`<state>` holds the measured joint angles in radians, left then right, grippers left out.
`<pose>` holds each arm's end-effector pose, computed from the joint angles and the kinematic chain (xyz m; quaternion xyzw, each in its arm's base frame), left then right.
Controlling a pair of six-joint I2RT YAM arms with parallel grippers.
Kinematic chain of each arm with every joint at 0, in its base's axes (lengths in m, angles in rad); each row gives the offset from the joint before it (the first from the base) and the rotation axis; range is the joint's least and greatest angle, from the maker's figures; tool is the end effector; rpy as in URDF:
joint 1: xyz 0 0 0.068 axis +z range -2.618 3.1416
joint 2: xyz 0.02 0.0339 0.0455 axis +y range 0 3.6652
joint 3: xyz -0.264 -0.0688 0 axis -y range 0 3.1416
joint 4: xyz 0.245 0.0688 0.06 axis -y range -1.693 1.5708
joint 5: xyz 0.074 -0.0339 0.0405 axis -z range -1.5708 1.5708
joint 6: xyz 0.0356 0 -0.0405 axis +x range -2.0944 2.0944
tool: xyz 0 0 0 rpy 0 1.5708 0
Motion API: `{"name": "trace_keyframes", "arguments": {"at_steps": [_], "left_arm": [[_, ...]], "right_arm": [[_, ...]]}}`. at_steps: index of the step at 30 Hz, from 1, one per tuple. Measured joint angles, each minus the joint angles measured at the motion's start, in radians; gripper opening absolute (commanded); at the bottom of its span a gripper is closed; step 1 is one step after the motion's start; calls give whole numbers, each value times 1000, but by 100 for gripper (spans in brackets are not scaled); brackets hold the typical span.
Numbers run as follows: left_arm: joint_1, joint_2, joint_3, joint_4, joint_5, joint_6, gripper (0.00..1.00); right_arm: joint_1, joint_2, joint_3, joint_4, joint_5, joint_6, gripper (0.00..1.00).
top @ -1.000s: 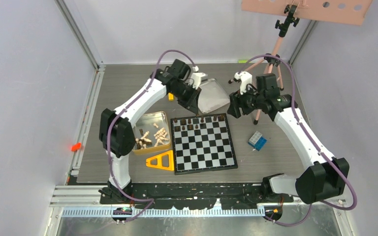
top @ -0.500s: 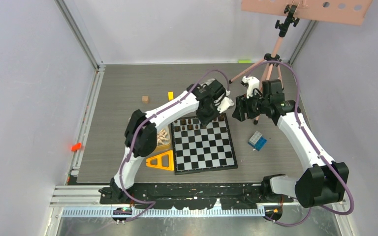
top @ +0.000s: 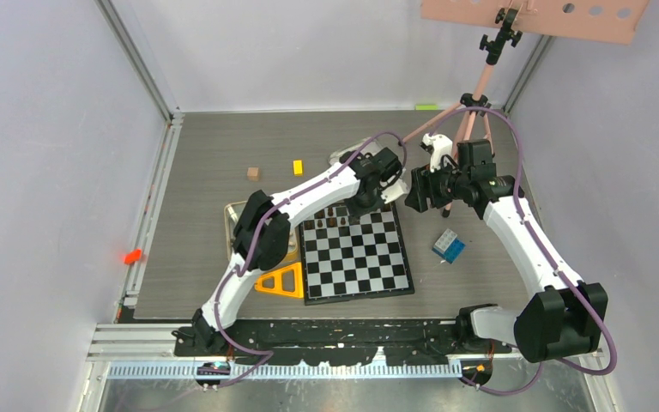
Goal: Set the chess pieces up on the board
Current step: Place the chess piece on the chessboard.
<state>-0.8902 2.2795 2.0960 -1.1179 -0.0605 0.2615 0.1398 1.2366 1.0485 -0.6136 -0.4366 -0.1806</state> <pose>0.2992 -0.3661 0.2226 0.5360 0.8330 -0.0130 0.1369 0.2546 0.0510 0.2997 -0.2246 0.8804 0.1932 0.3703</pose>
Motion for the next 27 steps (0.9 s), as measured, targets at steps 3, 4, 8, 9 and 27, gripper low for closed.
{"name": "trace_keyframes", "arguments": {"at_steps": [3,4,8,9,27], "left_arm": [[0,4,5,0,-4,6,0],[0,5,6,0,-4,8,0],[0,8,8,2,-3,8,0],[0,8,8,2,-3,8,0],[0,15,-6,56,2,4,0]], "right_arm": [[-2,0,0,0,-3,0,65],[-2,0,-1,0,-3,0,65],[-5,0,-3,0,-3,0,64],[-5,0,-4,0,-3,0,64],[-8,0,-5,0,-11,0,64]]}}
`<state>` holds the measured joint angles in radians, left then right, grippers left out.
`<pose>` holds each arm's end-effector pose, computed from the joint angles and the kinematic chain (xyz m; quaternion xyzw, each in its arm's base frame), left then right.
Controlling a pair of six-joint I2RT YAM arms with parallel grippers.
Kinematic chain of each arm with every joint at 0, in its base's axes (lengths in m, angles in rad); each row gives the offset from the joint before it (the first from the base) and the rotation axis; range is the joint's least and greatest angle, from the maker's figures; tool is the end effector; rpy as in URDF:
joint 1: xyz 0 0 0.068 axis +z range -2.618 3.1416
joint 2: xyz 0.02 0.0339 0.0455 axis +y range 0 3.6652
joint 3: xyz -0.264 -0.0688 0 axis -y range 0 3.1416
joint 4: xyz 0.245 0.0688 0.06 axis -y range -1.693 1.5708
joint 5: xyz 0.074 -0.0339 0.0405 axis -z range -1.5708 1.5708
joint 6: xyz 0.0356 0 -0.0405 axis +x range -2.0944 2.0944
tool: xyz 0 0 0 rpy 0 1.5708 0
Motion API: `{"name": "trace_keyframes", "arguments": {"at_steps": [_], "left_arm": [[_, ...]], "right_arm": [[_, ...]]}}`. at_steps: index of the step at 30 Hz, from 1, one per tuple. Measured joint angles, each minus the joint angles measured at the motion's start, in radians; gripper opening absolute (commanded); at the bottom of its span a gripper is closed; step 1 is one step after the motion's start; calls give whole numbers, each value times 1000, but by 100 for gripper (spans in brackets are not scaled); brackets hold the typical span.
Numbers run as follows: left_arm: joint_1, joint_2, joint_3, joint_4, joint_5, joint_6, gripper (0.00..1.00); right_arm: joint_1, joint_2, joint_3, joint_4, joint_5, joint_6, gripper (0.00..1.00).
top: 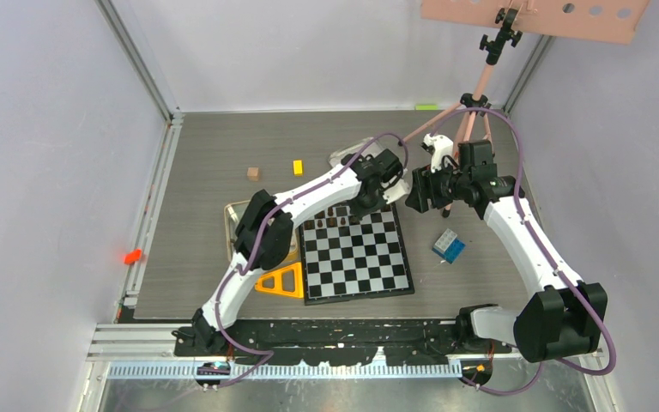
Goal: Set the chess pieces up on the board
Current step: Place the chess piece on the chessboard.
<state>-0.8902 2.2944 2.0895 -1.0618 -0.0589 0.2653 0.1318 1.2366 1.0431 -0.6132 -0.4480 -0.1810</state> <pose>0.3035 -0.3715 0.2157 0.5359 0.8301 -0.0188 0.1530 0.2545 0.0493 0.2981 -0.2227 0.8808 0.1971 0.3685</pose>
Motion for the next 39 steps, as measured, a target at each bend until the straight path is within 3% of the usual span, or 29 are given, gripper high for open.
{"name": "trace_keyframes", "arguments": {"at_steps": [21,39], "left_arm": [[2,18,-18,18,0,-22,0],[2,18,-19,26,-1,-31,14]], "right_arm": [[-8,0,0,0,-13,0,63],[-11,0,0,-1,-23,0,63]]}}
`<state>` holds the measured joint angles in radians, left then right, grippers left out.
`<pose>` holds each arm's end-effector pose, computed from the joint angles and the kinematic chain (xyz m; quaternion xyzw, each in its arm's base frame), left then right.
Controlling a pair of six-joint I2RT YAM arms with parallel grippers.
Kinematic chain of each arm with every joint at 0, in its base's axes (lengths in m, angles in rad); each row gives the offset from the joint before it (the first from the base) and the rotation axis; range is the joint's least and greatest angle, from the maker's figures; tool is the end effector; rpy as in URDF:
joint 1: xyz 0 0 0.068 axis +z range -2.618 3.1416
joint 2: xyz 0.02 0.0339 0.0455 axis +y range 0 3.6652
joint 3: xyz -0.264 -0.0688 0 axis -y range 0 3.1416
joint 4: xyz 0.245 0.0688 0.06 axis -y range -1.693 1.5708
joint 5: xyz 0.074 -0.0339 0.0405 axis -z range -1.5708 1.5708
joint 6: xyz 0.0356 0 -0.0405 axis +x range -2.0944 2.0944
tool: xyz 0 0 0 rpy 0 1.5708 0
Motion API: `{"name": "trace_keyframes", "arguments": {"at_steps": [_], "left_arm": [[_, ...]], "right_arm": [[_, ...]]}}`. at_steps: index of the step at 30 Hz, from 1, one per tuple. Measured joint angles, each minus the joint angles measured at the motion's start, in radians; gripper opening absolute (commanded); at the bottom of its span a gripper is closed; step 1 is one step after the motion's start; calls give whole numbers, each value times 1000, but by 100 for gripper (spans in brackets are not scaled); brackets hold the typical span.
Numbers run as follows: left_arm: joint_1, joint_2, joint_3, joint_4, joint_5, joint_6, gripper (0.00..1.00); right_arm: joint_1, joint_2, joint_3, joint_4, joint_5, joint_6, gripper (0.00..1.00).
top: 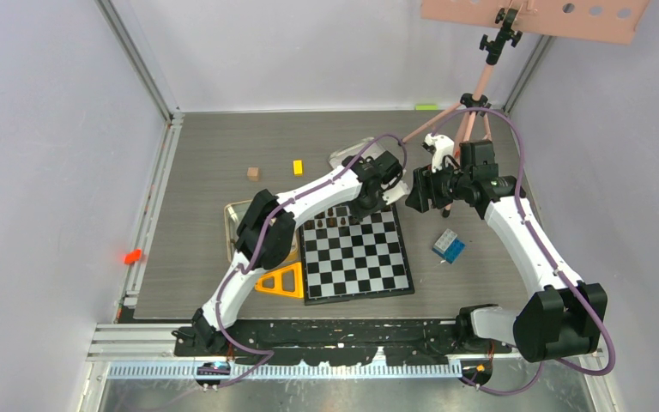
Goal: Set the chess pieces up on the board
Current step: Place the chess piece on the chessboard.
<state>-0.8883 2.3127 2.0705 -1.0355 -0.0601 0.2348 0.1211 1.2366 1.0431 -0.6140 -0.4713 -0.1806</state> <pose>0.3058 -0.3729 0.2027 0.5228 0.8393 -0.0187 0.1478 0.2546 0.0473 0.2983 -0.2216 0.8791 0.2058 0.3684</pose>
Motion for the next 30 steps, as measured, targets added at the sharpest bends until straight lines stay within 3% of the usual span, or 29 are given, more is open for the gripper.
{"name": "trace_keyframes", "arguments": {"at_steps": [19,30], "left_arm": [[0,-18,-58,26,-8,-10,30],[8,-218,-146,38,-8,-11,37]], "right_arm": [[-1,0,0,0,-3,0,62],[-5,0,0,0,-6,0,62]]}}
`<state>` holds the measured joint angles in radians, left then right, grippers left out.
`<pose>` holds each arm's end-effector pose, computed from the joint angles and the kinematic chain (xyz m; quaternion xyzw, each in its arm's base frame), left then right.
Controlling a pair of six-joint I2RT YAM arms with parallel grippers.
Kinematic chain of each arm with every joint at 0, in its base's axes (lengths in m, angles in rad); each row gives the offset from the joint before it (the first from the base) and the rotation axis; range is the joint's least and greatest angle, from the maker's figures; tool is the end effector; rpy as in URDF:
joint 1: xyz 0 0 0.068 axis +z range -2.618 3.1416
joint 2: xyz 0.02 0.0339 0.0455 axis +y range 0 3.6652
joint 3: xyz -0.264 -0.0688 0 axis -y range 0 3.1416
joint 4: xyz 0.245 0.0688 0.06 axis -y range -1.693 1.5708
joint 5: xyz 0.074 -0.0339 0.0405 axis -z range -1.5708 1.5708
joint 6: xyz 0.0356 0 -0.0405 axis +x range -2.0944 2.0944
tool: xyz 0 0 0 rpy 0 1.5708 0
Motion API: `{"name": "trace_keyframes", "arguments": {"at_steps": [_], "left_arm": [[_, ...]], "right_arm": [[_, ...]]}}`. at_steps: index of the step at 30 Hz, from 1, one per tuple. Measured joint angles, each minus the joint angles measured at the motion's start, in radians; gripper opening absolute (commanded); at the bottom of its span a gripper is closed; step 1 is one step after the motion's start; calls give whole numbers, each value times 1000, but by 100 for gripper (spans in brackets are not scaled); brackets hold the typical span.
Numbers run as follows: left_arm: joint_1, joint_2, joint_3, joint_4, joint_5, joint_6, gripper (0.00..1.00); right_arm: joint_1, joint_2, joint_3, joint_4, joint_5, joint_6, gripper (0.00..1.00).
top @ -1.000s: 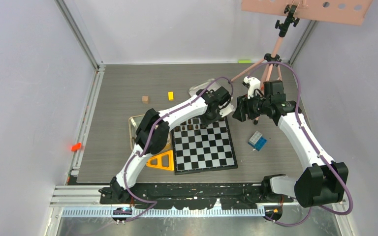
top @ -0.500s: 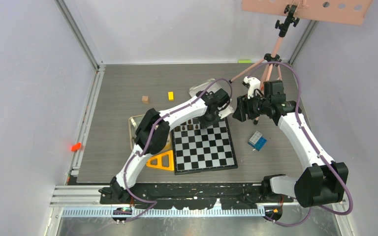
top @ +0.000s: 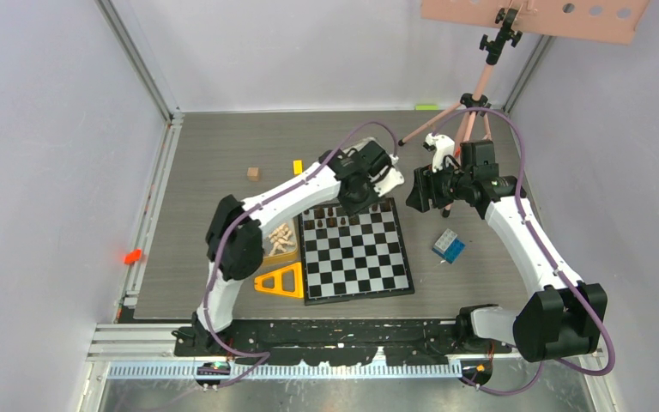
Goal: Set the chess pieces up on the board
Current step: Place the chess piece on the chessboard, then pick up the chess piece from the storage box.
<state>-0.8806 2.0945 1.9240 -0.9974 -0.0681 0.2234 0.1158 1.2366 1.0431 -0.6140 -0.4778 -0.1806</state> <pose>0.2862 -0.3428 0.2589 0.5077 0.8373 -0.0330 0.2000 0.2548 0.0461 0.2984 -0.2203 0.8788 0.2078 0.3688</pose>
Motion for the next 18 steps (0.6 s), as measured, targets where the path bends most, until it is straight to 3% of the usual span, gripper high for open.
{"name": "trace_keyframes", "arguments": {"at_steps": [7,11,18], "left_arm": [[86,-246,-187,11,3,21,40],[237,-385,-333,-23,9,29,42],[504,-474,-524,-74,16,42,42]], "right_arm": [[0,0,0,0,-3,0,62],[0,0,0,-1,-8,0,62],[0,0,0,-1,-14,0,62]]}}
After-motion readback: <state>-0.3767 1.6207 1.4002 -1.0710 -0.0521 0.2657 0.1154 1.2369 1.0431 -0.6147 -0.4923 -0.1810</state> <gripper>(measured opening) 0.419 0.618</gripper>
